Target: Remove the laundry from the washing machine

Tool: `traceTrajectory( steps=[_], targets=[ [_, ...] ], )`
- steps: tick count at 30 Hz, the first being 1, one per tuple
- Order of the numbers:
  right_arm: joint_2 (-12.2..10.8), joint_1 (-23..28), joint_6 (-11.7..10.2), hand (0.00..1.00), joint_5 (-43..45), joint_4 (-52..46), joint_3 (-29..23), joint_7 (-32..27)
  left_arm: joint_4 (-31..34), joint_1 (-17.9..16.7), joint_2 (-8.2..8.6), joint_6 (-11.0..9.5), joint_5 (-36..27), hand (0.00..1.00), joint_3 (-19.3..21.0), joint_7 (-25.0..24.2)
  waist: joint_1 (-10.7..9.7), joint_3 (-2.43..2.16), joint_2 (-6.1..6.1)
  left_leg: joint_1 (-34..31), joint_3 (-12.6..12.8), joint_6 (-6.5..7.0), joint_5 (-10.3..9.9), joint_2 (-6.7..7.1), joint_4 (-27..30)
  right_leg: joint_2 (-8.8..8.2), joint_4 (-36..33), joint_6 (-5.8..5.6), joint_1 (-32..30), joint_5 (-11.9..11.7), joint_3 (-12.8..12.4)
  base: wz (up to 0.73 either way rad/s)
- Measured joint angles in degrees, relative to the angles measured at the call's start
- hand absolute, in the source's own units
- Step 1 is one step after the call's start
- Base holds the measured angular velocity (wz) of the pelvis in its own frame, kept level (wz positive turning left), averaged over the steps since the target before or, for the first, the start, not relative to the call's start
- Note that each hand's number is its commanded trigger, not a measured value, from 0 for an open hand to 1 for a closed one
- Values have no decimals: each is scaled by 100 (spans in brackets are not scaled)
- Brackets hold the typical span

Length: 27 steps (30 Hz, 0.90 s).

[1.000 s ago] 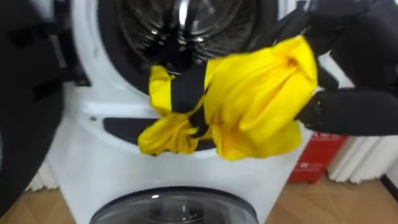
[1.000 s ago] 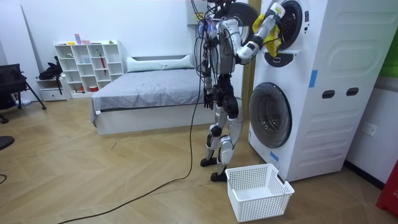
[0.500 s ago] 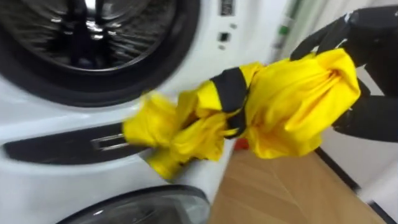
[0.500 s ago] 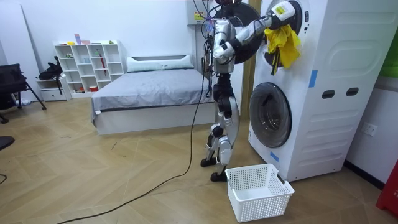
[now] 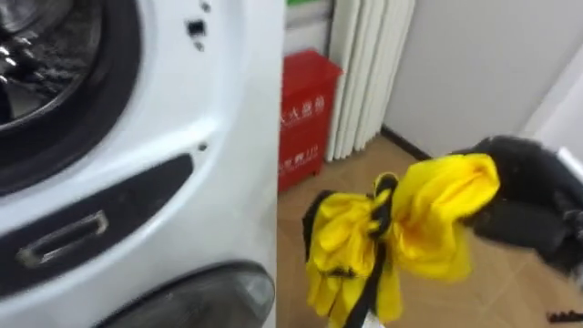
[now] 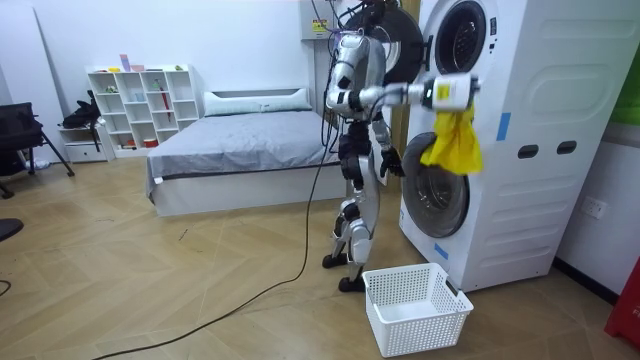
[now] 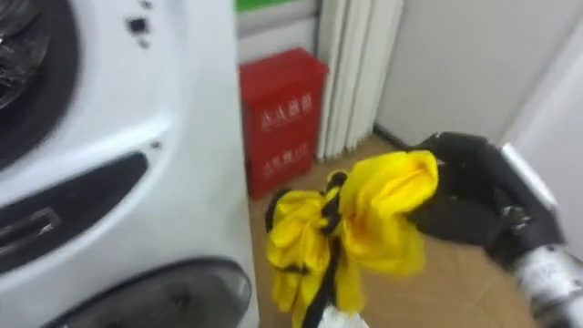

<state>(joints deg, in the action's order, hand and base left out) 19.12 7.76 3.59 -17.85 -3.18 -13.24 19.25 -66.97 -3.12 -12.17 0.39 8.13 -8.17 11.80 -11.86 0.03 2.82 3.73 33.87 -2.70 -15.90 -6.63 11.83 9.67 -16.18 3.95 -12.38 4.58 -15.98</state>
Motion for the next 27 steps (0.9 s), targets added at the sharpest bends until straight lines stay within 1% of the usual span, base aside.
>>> traceTrajectory(
  steps=[1, 2, 3, 4, 5, 6, 7, 8, 10, 11, 13, 14, 15, 16, 17, 18, 19, 20, 22, 24, 25, 27],
  targets=[
    [-80, 10, -1, 100, 70, 397, 139, -112, -15, 22, -6, -40, -144, 0, -5, 2, -34, 18, 47, -73, 0, 0, 1, 6, 1, 14, -61, 0, -105, 0, -33, -28],
    [-108, 10, -6, 100, 70, 621, 193, -172, -38, 49, -6, -49, -190, 0, -30, 3, -68, 13, 68, -115, 2, 0, 1, 7, 0, 17, -76, 0, -156, 0, -35, -10],
    [-126, 12, -7, 100, 69, 1063, 300, -328, -112, 121, -2, -84, -305, 0, -137, 1, -99, 17, 94, -170, 4, 0, 1, 14, 3, 20, -130, 0, -239, 1, -54, -4],
    [-152, 14, -7, 100, 72, 1388, 341, -469, -125, 159, 4, -142, -411, 0, -160, 1, -107, 23, 110, -258, 1, 2, 2, 29, 24, 21, -207, -8, -356, 15, -93, -6],
    [-174, 14, -7, 100, 122, 1481, 345, -553, -130, 173, 5, -184, -411, 0, -158, 3, -110, 32, 127, -315, 3, 3, 1, 31, 50, 21, -237, -10, -407, 16, -100, -4],
    [-223, 9, -67, 100, 311, 1652, 347, -713, -124, 236, 12, -223, -407, 0, -155, 6, -155, 35, 163, -426, -13, 4, 1, 25, 136, 5, -259, -13, -491, 16, -98, 5],
    [-239, -4, -187, 100, 438, 1894, 351, -864, -142, 231, 40, -245, -411, 0, -161, 6, -191, 36, 228, -515, -64, 4, 1, 22, 187, -12, -249, -18, -536, 11, -77, 10],
    [-240, -9, -250, 100, 447, 2036, 352, -947, -151, 233, 59, -256, -425, 0, -185, 7, -203, 26, 265, -529, -99, 4, 1, 27, 193, -21, -251, -18, -566, 11, -58, 11],
    [-274, -112, -395, 100, 444, 2692, 357, -1280, -154, 310, 90, -326, -667, 0, -323, 9, -254, 38, 394, -607, -142, 5, 1, 36, 247, -49, -265, -21, -627, 13, -28, 8],
    [-273, -142, -412, 100, 441, 2851, 351, -1339, -152, 330, 101, -342, -678, 0, -322, 12, -273, 43, 423, -636, -151, 6, 1, 40, 267, -60, -279, -23, -656, 14, -16, 6],
    [-272, -238, -425, 100, 425, 3343, 327, -1531, -148, 342, 109, -388, -750, 0, -322, 68, -277, 23, 535, -760, -188, 33, 17, 79, 271, -74, -387, -37, -824, 36, -19, 2],
    [-272, -240, -425, 100, 420, 3412, 318, -1563, -142, 343, 109, -400, -751, 0, -322, 89, -278, 12, 560, -803, -199, 44, 24, 85, 269, -77, -400, -37, -870, 36, -18, 5],
    [-270, -242, -448, 100, 398, 3548, 302, -1639, -145, 354, 110, -419, -755, 0, -331, 125, -289, 31, 612, -819, -261, 63, 36, 97, 251, -79, -413, -36, -887, 35, -8, 7],
    [-270, -249, -508, 100, 355, 3714, 303, -1733, -148, 365, 110, -433, -778, 0, -339, 125, -308, 32, 643, -815, -316, 83, 51, 108, 217, -78, -421, -32, -885, 39, -4, 7],
    [-270, -267, -541, 100, 352, 3796, 303, -1768, -148, 364, 110, -453, -818, 0, -340, 125, -322, 35, 659, -815, -335, 90, 58, 117, 189, -78, -424, -31, -886, 41, -4, 7],
    [-269, -295, -568, 100, 339, 3921, 301, -1832, -168, 372, 112, -468, -864, 0, -340, 125, -347, 46, 689, -824, -346, 97, 81, 135, 166, -88, -424, -35, -887, 51, -5, 7],
    [-272, -331, -630, 100, 249, 4090, 290, -1901, -176, 380, 120, -474, -872, 0, -339, 129, -373, 46, 710, -833, -347, 103, 89, 141, 167, -99, -424, -40, -894, 57, 1, 7],
    [-272, -337, -656, 100, 219, 4166, 280, -1932, -171, 381, 128, -474, -872, 0, -337, 129, -377, 42, 721, -838, -356, 104, 90, 144, 167, -106, -427, -41, -898, 59, 14, 7],
    [-272, -352, -774, 100, 176, 4454, 199, -2039, -167, 415, 167, -476, -866, 0, -327, 132, -403, 11, 769, -920, -415, 140, 113, 180, 173, -161, -453, -51, -1001, 67, 78, 13],
    [-271, -425, -799, 100, 60, 4771, 61, -2114, -178, 449, 215, -467, -864, 0, -323, 145, -398, 16, 794, -969, -421, 164, 131, 214, 159, -193, -480, -64, -1069, 58, 89, 8],
    [-269, -435, -799, 100, -49, 4897, 36, -2213, -178, 465, 243, -464, -865, 0, -324, 156, -402, 10, 815, -1002, -425, 175, 137, 228, 158, -218, -484, -70, -1093, 60, 116, 5],
    [-270, -457, -799, 100, -231, 5033, 16, -2297, -176, 486, 249, -463, -897, 0, -323, 168, -399, 12, 817, -1055, -427, 193, 147, 260, 156, -242, -539, -95, -1171, 78, 111, 2]
  ],
)
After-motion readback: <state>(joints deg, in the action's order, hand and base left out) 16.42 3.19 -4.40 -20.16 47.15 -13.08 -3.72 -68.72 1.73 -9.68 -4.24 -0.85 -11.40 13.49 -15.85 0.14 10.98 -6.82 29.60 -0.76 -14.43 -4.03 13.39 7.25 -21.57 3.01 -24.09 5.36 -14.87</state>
